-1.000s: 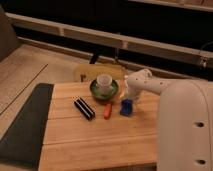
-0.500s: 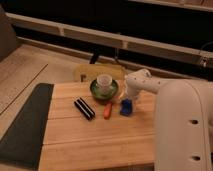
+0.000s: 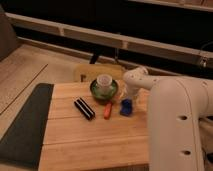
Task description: Place the white sponge in the ceramic cup
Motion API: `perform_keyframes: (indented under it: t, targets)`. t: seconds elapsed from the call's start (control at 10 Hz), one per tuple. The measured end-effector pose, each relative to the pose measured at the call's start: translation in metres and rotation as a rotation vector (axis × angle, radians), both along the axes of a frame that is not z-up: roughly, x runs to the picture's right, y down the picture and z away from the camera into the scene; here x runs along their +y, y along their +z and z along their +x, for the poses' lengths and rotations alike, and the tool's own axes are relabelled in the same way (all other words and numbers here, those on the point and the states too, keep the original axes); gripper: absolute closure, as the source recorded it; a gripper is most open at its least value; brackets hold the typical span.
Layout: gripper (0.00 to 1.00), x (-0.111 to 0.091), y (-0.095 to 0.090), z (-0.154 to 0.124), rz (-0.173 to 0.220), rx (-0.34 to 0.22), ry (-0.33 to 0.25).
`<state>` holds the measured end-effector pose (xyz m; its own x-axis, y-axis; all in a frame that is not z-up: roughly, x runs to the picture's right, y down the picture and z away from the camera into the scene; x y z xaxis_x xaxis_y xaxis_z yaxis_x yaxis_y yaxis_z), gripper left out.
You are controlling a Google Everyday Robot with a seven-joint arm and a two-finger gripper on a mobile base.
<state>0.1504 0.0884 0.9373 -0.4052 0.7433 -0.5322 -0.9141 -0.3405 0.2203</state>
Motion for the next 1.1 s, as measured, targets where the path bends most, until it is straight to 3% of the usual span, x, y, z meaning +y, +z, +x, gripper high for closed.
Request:
perform_keyframes:
  t: [0.4,0.8,0.9,1.1]
  targets:
    - [0.35,-0.005,0.007,-0.01,-0.015,0.005,-0.002]
    - [0.35,0.004,0.009,-0.009,-0.049,0.014,-0.004]
    - [0.38,0.007,0.01,-0.009,-0.057,0.014,-0.003]
    - [0.57,0.008,0.011,-0.007,-0.065,0.017,-0.001]
